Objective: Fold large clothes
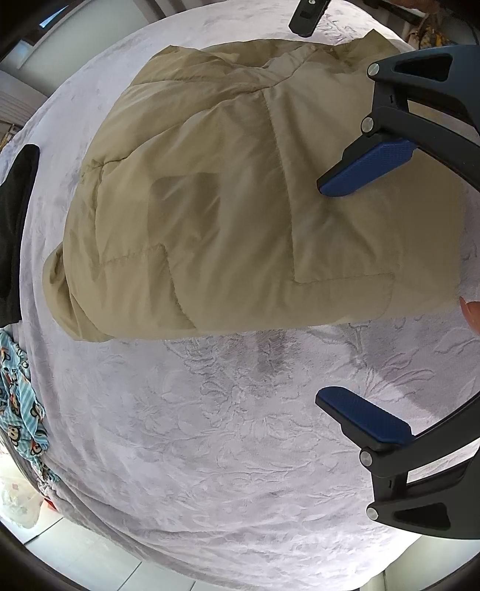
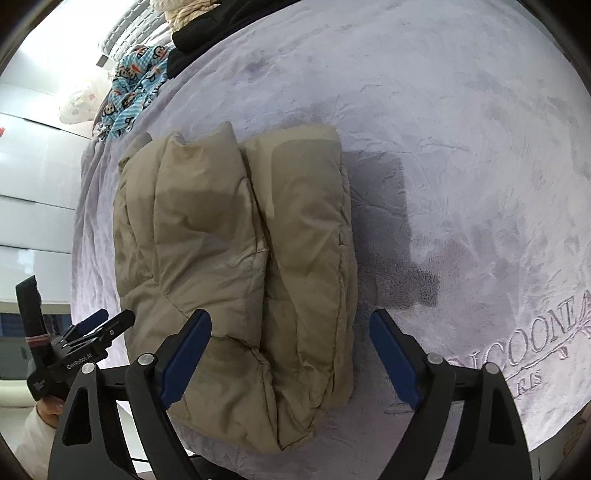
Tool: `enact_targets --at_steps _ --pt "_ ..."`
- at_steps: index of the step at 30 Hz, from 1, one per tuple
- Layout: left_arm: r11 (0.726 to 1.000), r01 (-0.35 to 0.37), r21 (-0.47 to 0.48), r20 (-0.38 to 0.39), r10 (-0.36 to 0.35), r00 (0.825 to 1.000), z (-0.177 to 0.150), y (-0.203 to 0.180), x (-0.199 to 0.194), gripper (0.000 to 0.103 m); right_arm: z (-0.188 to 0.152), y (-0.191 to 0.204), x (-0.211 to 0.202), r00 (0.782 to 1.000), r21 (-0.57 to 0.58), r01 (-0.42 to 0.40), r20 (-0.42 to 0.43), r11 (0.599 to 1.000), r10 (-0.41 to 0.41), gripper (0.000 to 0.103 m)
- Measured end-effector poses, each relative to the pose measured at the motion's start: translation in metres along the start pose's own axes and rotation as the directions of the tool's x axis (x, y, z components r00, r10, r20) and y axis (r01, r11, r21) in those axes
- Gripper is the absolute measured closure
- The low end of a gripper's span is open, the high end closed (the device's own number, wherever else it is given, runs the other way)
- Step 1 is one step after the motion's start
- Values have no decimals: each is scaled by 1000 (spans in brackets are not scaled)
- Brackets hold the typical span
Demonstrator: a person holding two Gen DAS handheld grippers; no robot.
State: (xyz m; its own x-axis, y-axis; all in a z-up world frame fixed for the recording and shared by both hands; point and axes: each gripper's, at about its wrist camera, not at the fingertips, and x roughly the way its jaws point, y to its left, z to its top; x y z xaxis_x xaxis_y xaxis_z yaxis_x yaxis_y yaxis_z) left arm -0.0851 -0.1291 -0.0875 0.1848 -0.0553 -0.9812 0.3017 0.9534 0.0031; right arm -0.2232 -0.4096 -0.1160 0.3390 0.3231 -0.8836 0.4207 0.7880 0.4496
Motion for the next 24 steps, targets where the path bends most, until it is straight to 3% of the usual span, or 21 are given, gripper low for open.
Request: enact_targets --at_steps 10,14,18,24 --pt "1000 1 -14 1 -1 1000 8 6 7 0 8 -25 14 999 103 -41 -10 994 42 12" --pt "996 93 -2 -11 -93 996 14 12 10 0 12 -29 17 998 98 -58 -4 993 58 12" --pt "966 256 -37 -9 -257 966 24 28 13 0 18 -32 24 996 86 -89 -14 992 91 12" --pt "884 453 -114 -40 -460 887 38 52 41 0 29 -45 45 977 118 -201 -50 972 208 12"
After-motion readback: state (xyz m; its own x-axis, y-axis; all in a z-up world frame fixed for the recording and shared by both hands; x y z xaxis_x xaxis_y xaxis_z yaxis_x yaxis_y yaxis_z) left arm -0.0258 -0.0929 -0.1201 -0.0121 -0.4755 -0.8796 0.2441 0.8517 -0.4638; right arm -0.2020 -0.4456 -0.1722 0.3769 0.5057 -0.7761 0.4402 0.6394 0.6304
